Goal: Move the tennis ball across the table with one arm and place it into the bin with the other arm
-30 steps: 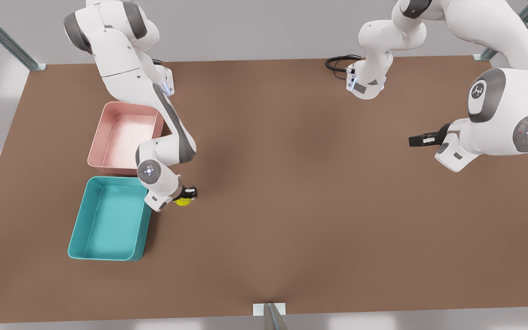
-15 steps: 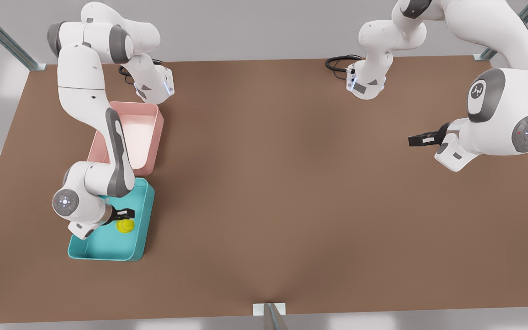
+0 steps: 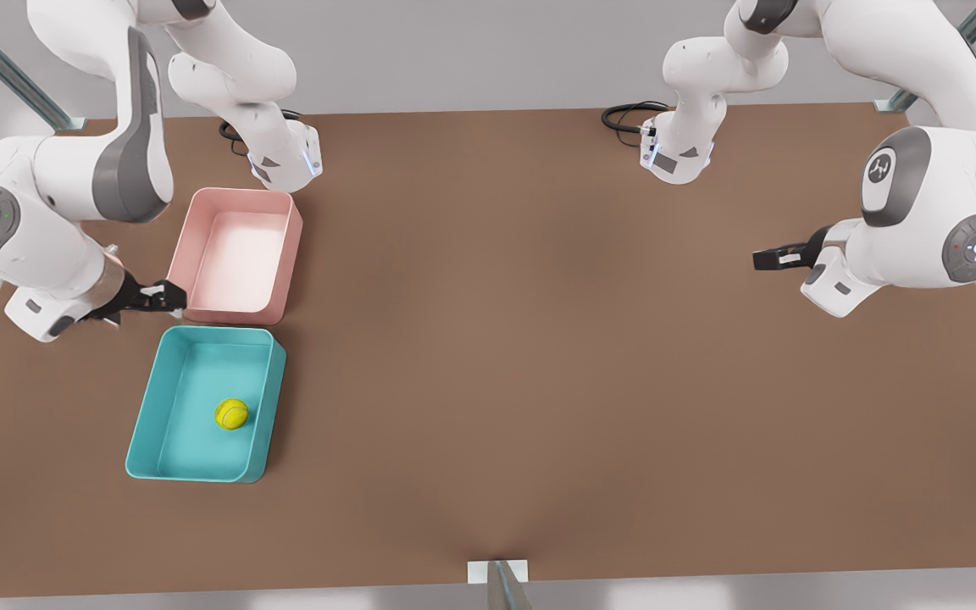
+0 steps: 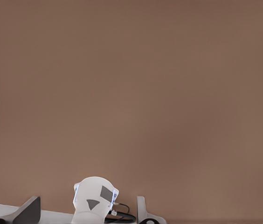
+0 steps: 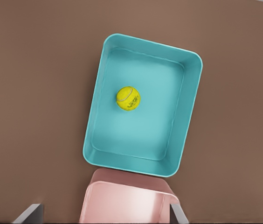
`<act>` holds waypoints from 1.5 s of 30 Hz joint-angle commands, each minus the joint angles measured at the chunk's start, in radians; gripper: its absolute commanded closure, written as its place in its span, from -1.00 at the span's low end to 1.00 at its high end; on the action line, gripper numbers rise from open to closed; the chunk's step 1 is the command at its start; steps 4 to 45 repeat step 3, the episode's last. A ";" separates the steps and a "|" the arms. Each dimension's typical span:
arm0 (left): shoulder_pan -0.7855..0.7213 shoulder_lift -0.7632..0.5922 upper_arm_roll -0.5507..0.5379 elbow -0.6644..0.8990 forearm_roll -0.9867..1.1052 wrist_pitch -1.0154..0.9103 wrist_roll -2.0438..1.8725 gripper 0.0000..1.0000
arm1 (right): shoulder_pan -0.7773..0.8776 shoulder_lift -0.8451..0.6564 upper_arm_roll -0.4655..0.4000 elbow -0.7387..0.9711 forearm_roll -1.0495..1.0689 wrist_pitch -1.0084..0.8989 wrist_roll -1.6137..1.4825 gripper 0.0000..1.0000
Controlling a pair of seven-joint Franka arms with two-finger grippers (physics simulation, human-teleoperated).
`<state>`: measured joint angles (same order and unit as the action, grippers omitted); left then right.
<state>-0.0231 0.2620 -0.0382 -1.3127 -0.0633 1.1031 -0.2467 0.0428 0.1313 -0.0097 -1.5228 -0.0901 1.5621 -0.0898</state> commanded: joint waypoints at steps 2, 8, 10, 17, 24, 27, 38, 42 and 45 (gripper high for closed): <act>0.000 -0.001 0.000 -0.002 0.000 0.001 -0.003 -1.00 | 0.002 -0.010 -0.001 -0.002 0.003 -0.100 0.177 -1.00; 0.000 -0.001 0.000 -0.002 0.000 0.001 -0.003 -1.00 | 0.002 -0.010 -0.004 0.000 0.004 -0.100 0.177 -1.00; 0.000 -0.001 0.000 -0.002 0.000 0.001 -0.003 -1.00 | 0.002 -0.010 -0.004 0.000 0.004 -0.100 0.177 -1.00; 0.000 -0.001 0.000 -0.002 0.000 0.001 -0.003 -1.00 | 0.002 -0.010 -0.004 0.000 0.004 -0.100 0.177 -1.00; 0.000 -0.001 0.000 -0.002 0.000 0.001 -0.003 -1.00 | 0.002 -0.010 -0.004 0.000 0.004 -0.100 0.177 -1.00; 0.000 -0.001 0.000 -0.002 0.000 0.001 -0.003 -1.00 | 0.002 -0.010 -0.004 0.000 0.004 -0.100 0.177 -1.00; 0.000 -0.001 0.000 -0.002 0.000 0.001 -0.003 -1.00 | 0.002 -0.010 -0.004 0.000 0.004 -0.100 0.177 -1.00; 0.000 -0.001 0.000 -0.002 0.000 0.001 -0.003 -1.00 | 0.002 -0.010 -0.004 0.000 0.004 -0.100 0.177 -1.00; 0.000 -0.001 0.000 -0.002 0.000 0.001 -0.003 -1.00 | 0.002 -0.010 -0.004 0.000 0.004 -0.100 0.177 -1.00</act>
